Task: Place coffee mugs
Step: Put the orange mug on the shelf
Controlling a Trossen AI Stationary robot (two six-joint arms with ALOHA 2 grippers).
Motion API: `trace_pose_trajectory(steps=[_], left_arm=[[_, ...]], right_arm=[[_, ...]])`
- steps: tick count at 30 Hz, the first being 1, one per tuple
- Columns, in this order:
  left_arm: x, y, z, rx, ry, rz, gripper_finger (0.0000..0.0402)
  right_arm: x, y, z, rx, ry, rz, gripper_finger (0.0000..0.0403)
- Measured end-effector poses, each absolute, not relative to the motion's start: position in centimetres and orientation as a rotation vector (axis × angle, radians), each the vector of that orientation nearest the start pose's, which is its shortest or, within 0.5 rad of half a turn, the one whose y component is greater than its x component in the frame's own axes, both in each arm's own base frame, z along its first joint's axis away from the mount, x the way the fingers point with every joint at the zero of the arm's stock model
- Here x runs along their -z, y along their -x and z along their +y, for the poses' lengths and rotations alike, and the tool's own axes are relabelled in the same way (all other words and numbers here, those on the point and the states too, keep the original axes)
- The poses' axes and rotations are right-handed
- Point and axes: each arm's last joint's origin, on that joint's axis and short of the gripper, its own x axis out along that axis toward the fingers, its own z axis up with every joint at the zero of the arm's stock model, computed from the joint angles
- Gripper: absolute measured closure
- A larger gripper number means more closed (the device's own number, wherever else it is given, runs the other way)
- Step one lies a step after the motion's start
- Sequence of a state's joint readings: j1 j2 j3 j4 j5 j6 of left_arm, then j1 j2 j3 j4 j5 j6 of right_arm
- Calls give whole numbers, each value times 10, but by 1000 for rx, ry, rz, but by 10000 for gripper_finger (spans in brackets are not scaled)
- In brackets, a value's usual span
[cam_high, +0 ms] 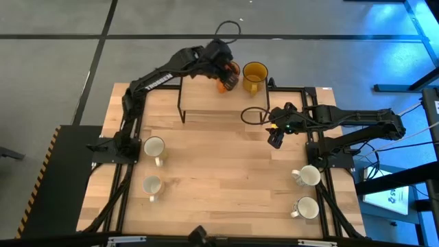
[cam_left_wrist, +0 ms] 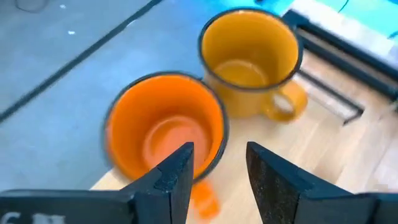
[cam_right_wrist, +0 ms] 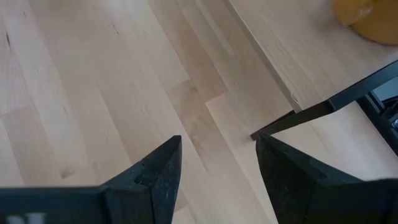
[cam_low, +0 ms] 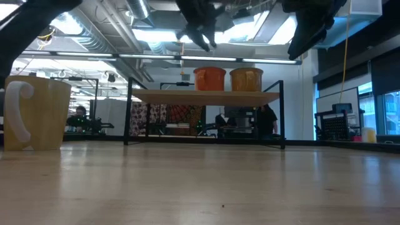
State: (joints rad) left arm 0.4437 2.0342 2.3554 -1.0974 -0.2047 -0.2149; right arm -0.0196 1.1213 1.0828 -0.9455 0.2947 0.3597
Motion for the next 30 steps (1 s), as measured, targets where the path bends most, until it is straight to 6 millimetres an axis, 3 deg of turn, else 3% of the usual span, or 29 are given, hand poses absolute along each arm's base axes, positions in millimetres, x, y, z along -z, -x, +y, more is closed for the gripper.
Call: trace_pose_trajectory(steps=[5,14,17,24,27,30], left_arm=[[-405,-361,172,-776,217,883,260],[-364,-364,169,-799,202,1060,262],[-361,-358,169,-841,211,1000,267],[-359,-315,158,-888,326,755,279],[-343,-308,158,-895,360,640,280],[-322,-314,158,-862,401,577,280]], right_arm=[[-312,-205,-12,460,-195,910,210],[-312,-205,-12,461,-194,910,210],[-312,-205,-12,461,-194,911,210],[-313,-206,-12,463,-202,897,210],[-313,-207,-13,462,-200,889,210],[-314,-208,-13,465,-192,875,210]])
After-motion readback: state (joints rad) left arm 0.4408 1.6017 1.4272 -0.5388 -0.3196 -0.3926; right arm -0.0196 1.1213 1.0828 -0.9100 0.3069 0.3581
